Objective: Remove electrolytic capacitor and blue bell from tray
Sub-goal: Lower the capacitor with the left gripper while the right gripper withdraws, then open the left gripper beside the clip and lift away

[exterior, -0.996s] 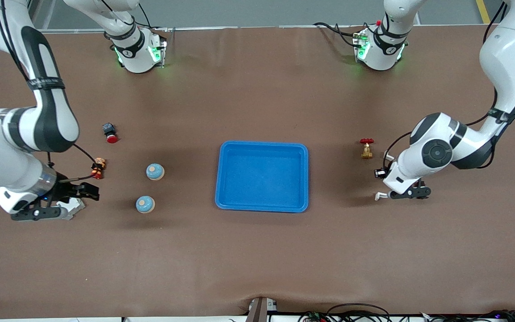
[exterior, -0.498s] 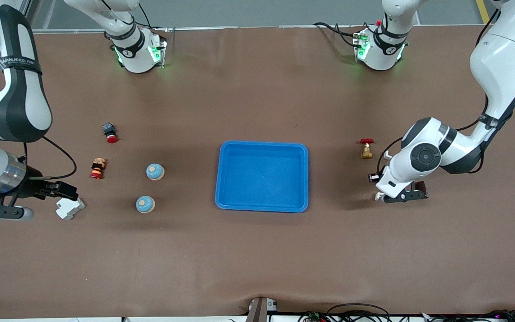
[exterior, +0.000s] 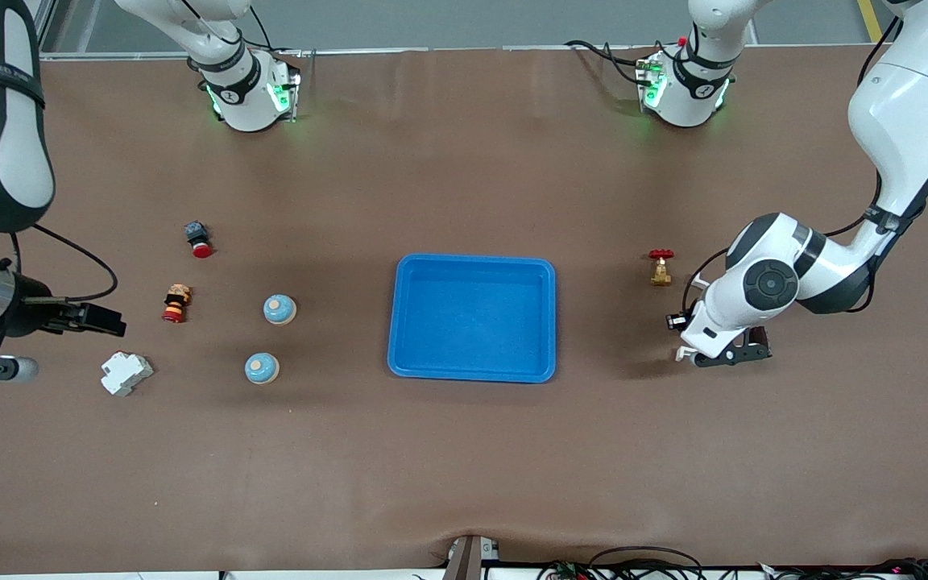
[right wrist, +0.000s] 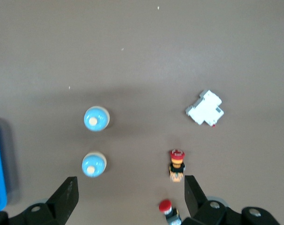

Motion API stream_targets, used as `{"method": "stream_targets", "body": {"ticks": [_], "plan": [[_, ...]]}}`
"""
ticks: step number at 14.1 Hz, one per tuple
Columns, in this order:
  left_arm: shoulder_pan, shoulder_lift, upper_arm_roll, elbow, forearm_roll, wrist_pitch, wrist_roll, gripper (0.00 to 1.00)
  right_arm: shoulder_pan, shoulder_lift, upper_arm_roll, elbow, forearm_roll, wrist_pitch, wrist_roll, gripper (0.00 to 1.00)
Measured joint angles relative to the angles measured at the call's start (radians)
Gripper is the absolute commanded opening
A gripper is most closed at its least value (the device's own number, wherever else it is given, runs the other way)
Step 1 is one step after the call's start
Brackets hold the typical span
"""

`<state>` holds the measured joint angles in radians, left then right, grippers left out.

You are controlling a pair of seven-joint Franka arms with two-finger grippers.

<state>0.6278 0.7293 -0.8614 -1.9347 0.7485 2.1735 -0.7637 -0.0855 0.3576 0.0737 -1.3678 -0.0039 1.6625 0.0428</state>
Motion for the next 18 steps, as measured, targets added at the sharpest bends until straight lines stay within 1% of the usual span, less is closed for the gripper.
{"method": "stream_targets", "body": {"ticks": [1,5,13,16,18], "plan": [[0.0,0.001,0.0,0.0,0.0,0.002,0.0,1.0,0.0,-0.009,0.002,0.013,0.0,-0.027,0.001,1.0],[0.0,0.001,0.0,0.0,0.0,0.004,0.0,1.0,0.001,-0.06,0.006,0.023,0.0,-0.099,0.001,1.0],[0.009,-0.005,0.001,0.016,0.0,0.004,0.0,1.0,0.02,-0.109,0.001,0.023,0.0,-0.138,0.001,1.0],[0.021,-0.027,0.001,0.023,0.001,0.004,0.0,1.0,0.025,-0.117,-0.016,0.023,0.0,-0.14,0.001,1.0],[0.035,-0.045,0.001,0.023,0.001,0.003,0.006,1.0,0.054,-0.119,-0.053,0.023,0.0,-0.14,0.001,1.0]]}}
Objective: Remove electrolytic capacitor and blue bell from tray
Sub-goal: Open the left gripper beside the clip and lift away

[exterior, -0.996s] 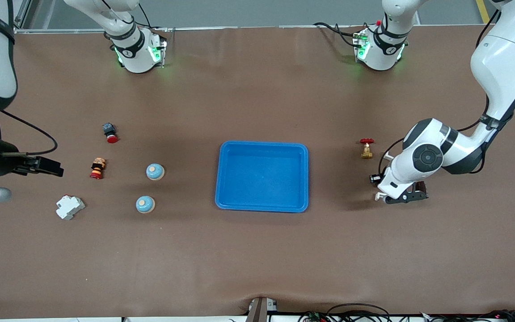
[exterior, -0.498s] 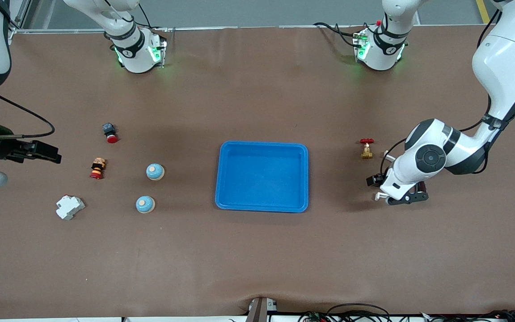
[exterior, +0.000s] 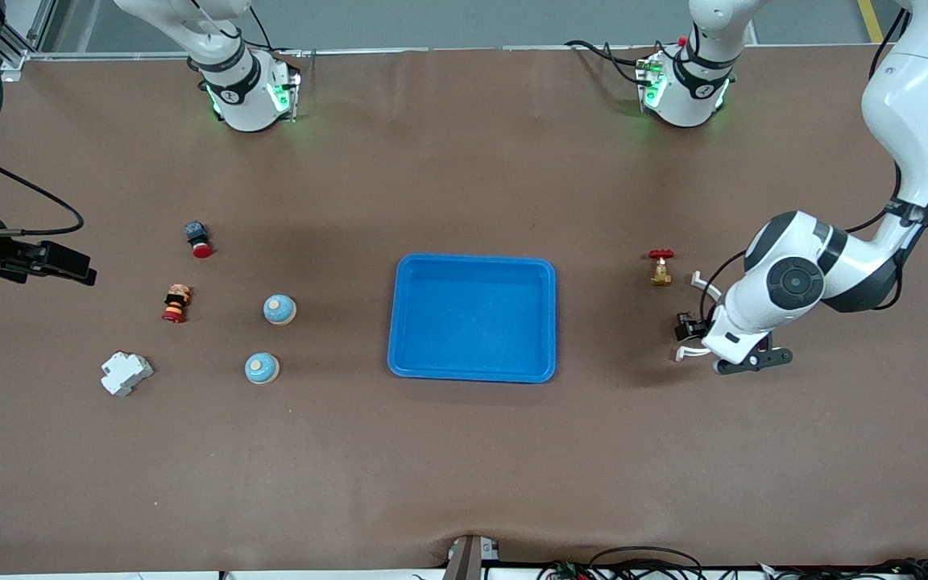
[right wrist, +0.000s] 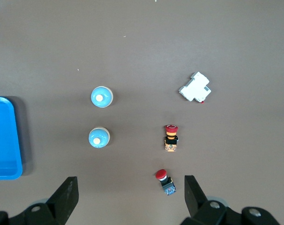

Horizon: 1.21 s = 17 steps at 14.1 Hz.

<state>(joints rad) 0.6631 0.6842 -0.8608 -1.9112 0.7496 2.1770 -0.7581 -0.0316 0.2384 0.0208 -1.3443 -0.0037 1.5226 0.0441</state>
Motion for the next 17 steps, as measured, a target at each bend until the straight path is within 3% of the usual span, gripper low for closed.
{"method": "stream_targets", "body": {"ticks": [3,5,9,15,17], "plan": [[0.024,-0.022,-0.006,0.004,-0.006,-0.005,0.025,1.0,0.063,-0.009,-0.071,0.0,0.01,0.0,0.0,1.0],[0.05,-0.029,-0.024,0.024,-0.026,-0.009,0.049,1.0,0.074,-0.014,-0.086,0.0,0.015,-0.001,0.0,1.0],[0.065,-0.033,-0.035,0.094,-0.096,-0.104,0.141,1.0,0.073,-0.015,-0.093,0.0,0.02,-0.002,0.0,1.0],[0.033,-0.047,-0.036,0.303,-0.25,-0.38,0.338,1.0,0.039,-0.015,-0.087,0.0,0.039,-0.003,0.0,1.0],[0.009,-0.067,0.009,0.339,-0.306,-0.422,0.402,1.0,0.026,-0.016,-0.065,0.0,0.04,-0.003,0.0,1.0]]}}
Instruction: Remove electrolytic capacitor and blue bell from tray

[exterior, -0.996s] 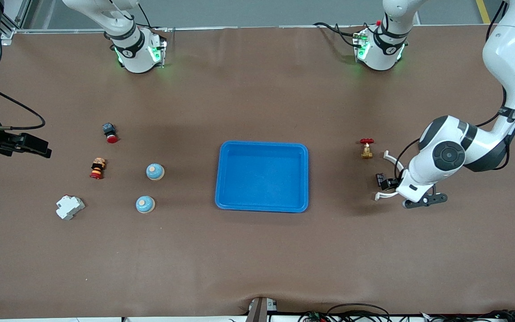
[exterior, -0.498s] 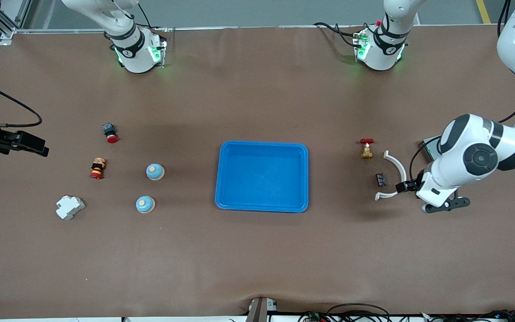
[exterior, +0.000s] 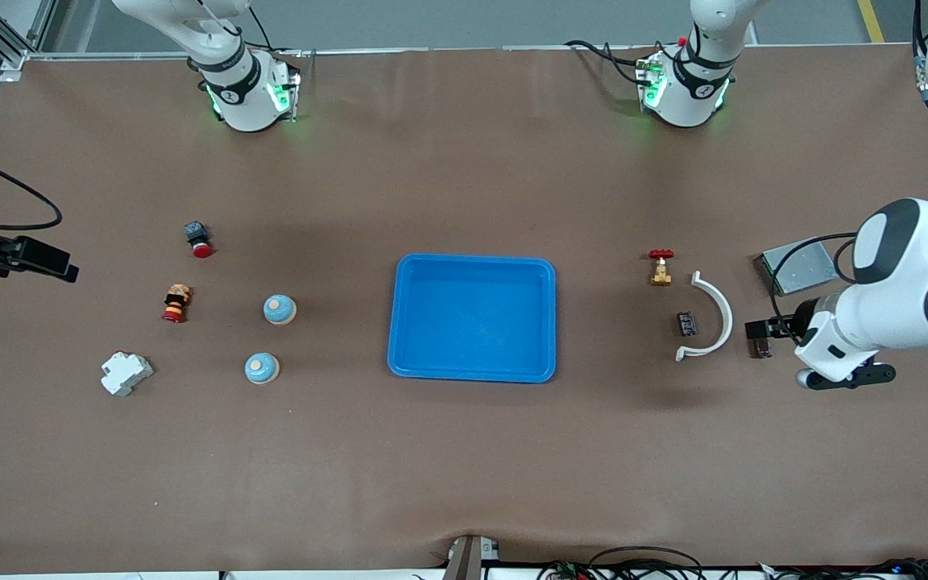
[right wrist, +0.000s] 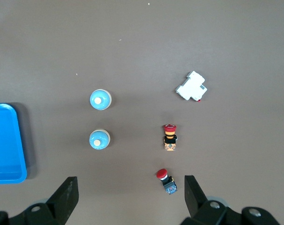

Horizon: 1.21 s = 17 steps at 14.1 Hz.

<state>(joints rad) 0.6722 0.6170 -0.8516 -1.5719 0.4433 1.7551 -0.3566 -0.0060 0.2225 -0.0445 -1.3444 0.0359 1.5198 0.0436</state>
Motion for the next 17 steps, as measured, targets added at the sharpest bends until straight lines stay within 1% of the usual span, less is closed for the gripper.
{"method": "stream_targets", "body": {"ticks": [1,2,4,5,6,9,12,15,17], "plan": [[-0.036,-0.022,0.061,0.017,-0.05,-0.017,0.052,1.0,-0.003,-0.002,0.005,0.0,0.0,0.0,0.0,1.0],[-0.09,-0.053,0.15,0.031,-0.116,-0.029,0.117,1.0,-0.004,-0.005,0.007,0.0,0.0,0.0,0.0,1.0],[-0.231,-0.141,0.383,0.047,-0.271,-0.048,0.27,1.0,-0.004,-0.007,0.009,0.0,0.0,-0.001,0.0,1.0],[-0.294,-0.185,0.486,0.049,-0.327,-0.068,0.334,1.0,-0.004,-0.008,0.009,0.0,0.0,-0.002,0.0,1.0],[-0.336,-0.222,0.555,0.049,-0.355,-0.09,0.372,1.0,-0.004,-0.009,0.011,0.0,0.0,-0.005,0.0,1.0],[-0.422,-0.288,0.656,0.049,-0.375,-0.128,0.394,1.0,-0.004,-0.01,0.014,0.0,0.0,-0.019,-0.004,1.0],[-0.509,-0.315,0.751,0.049,-0.415,-0.139,0.394,1.0,-0.005,-0.018,0.014,0.0,0.0,-0.036,-0.041,1.0],[-0.508,-0.319,0.771,0.055,-0.437,-0.14,0.394,1.0,-0.004,-0.038,0.014,0.0,0.0,-0.044,-0.054,1.0],[-0.51,-0.321,0.772,0.082,-0.438,-0.144,0.394,1.0,-0.001,-0.043,0.016,0.0,0.0,-0.045,-0.056,1.0]]}}
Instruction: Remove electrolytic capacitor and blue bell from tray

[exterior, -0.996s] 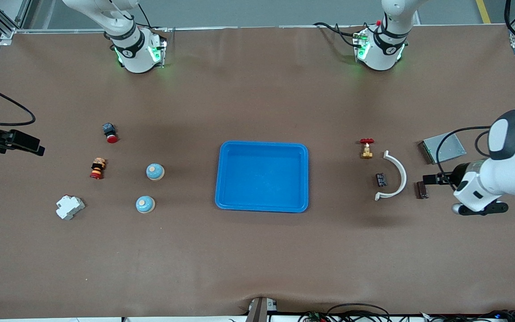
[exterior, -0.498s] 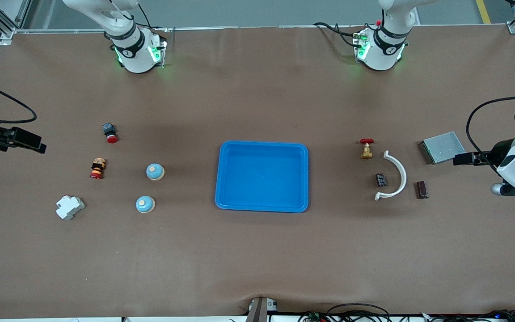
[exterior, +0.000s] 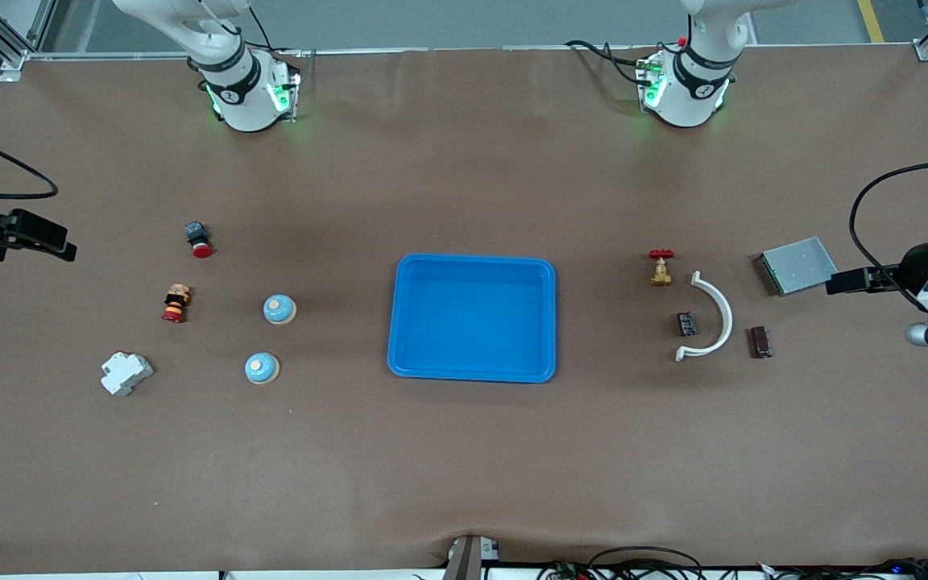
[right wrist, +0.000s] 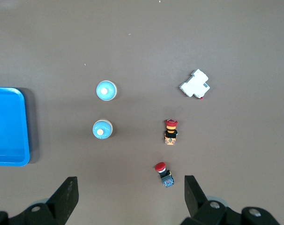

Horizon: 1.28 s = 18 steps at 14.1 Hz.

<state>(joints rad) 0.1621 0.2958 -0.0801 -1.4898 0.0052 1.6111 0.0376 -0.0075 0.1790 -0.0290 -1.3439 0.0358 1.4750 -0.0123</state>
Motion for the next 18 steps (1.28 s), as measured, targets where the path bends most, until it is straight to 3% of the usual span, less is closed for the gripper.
{"method": "stream_targets", "body": {"ticks": [9,18], "plan": [[-0.078,-0.03,-0.018,0.072,-0.003,-0.012,-0.024,1.0,0.025,-0.042,0.003,0.0,-0.061,0.003,-0.002,1.0],[-0.163,-0.129,0.0,0.025,-0.004,-0.024,-0.079,1.0,0.028,-0.049,0.003,0.0,-0.046,0.028,0.003,1.0]]}}
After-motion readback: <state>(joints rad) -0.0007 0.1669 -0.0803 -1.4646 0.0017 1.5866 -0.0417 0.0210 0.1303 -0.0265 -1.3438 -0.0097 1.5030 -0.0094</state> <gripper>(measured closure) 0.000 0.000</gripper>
